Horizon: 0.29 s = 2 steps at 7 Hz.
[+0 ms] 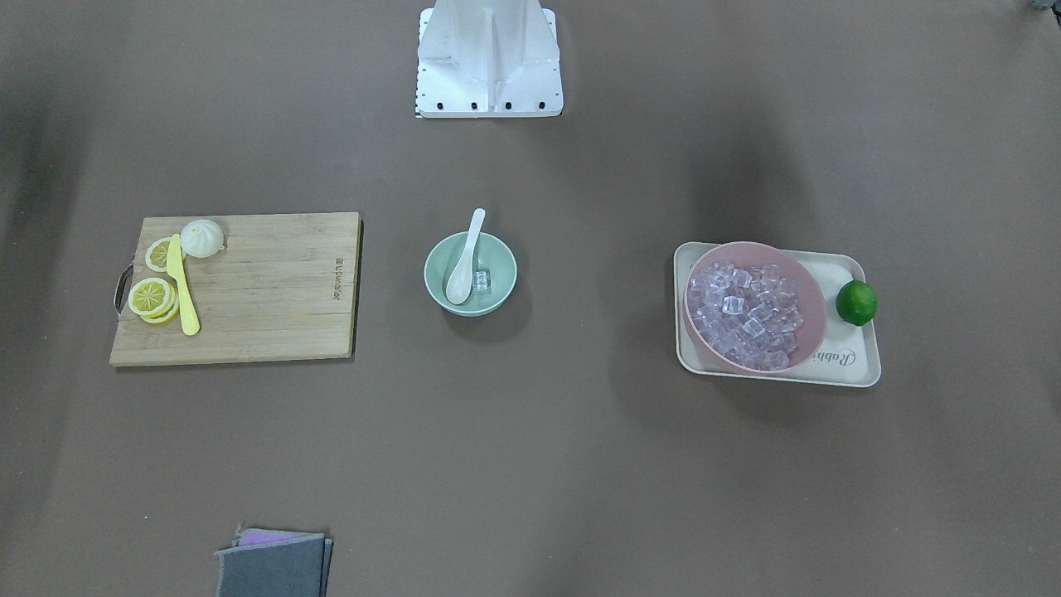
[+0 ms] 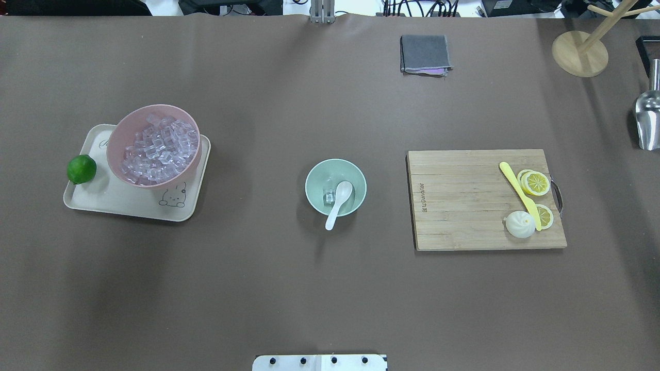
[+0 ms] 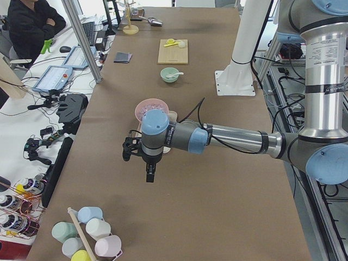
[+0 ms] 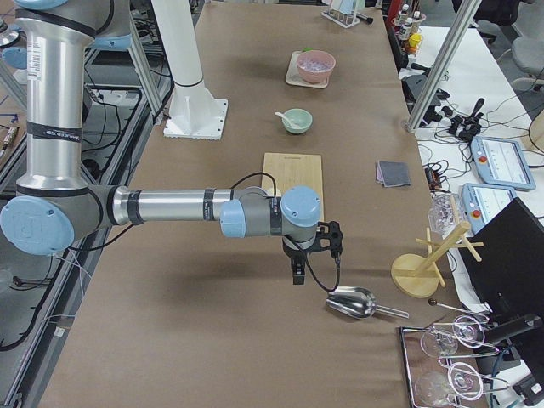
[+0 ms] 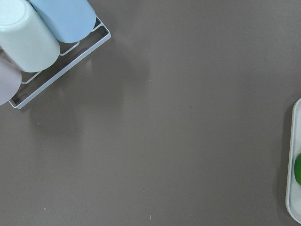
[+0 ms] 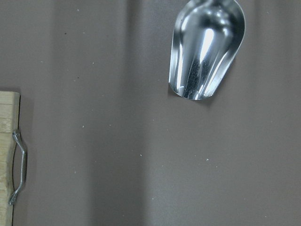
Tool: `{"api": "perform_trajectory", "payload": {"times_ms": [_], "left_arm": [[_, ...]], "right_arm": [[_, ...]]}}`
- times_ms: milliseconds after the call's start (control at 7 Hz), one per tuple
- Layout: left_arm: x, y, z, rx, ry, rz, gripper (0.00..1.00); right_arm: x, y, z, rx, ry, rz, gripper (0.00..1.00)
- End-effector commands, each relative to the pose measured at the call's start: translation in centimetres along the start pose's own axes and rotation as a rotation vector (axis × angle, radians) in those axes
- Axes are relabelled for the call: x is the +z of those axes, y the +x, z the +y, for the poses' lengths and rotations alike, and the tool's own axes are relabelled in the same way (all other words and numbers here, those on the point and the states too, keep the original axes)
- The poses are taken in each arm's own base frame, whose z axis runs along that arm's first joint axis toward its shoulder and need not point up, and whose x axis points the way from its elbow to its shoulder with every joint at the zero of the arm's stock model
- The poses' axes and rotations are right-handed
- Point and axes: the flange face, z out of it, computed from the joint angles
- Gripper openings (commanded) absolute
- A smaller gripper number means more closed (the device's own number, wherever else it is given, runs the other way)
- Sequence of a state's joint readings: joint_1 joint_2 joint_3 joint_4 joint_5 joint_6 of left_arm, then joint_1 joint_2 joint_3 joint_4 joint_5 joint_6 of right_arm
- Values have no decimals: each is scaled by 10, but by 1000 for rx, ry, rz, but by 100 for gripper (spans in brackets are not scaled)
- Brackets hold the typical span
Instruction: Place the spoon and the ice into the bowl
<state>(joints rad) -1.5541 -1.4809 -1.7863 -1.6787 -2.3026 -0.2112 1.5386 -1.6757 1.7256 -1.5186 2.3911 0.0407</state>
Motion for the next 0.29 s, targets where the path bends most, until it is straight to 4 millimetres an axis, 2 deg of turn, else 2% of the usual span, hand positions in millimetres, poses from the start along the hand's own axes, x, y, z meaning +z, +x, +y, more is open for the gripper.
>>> {"api": "perform_trajectory", "payload": {"times_ms": [0,143], "left_arm": [[-2,2,-4,3,7,-4,98],[-1,1,-3,3,5,-4,98]], "right_arm": [[0,0,0,3,-1,-2,100],[-1,-1,-1,2,1,-2,100]]}}
